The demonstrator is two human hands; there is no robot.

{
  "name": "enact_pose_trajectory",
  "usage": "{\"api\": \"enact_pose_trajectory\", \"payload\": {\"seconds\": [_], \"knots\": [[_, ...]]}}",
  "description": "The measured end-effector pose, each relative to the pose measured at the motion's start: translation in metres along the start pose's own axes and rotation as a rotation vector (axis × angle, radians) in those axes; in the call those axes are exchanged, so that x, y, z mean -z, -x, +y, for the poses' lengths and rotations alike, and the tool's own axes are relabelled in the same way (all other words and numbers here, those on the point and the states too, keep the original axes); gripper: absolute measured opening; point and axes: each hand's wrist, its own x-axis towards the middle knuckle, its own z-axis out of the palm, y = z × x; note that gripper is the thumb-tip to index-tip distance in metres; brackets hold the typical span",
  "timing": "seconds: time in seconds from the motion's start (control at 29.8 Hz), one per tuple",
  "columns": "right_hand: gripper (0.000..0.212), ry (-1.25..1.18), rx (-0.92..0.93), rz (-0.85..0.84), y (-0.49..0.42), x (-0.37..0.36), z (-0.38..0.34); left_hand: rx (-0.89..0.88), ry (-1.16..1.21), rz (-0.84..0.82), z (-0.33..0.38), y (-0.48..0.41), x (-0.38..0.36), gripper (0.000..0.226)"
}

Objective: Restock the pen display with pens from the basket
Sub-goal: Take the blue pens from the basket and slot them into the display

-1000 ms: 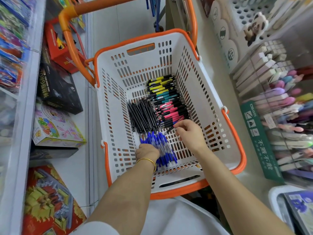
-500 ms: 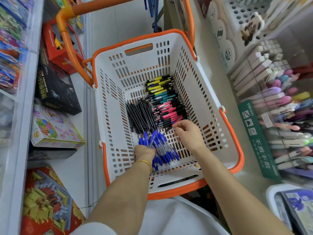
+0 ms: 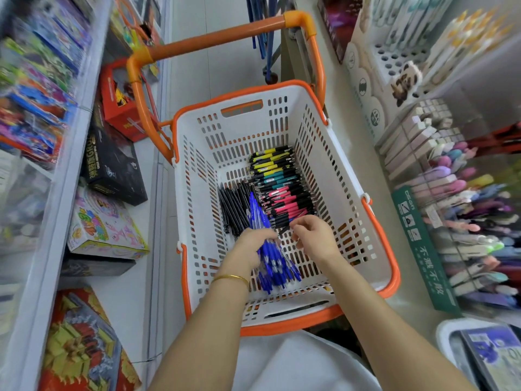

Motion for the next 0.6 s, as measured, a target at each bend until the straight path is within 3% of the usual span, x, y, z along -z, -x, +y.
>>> {"api": "enact_pose_trajectory", "payload": {"seconds": [0.1, 0.2, 0.3, 0.4, 0.6], "knots": [[0.016, -0.201, -0.053, 0.033, 0.009, 0.003, -0.008, -0.231, 0.149, -0.122, 0.03, 0.033, -0.013, 0.027], [0.031, -0.48, -0.124, 0.053, 0.027, 0.011, -0.024, -0.493, 0.177, -0.206, 0.058, 0.07, -0.032, 0.022], [0.046, -1.078, -0.172, -0.053, 0.04, 0.025, -0.047, -0.682, 0.159, -0.311, 0.074, 0.106, -0.059, 0.027], [0.04, -1.57, -0.102, -0.086, 0.043, 0.049, -0.07, -0.8, 0.147, -0.366, 0.074, 0.132, -0.091, 0.032], [0.047, -1.803, 0.037, -0.075, 0.057, 0.091, -0.086, -0.997, -0.043, -0.489, 0.073, 0.162, -0.121, 0.033]]}}
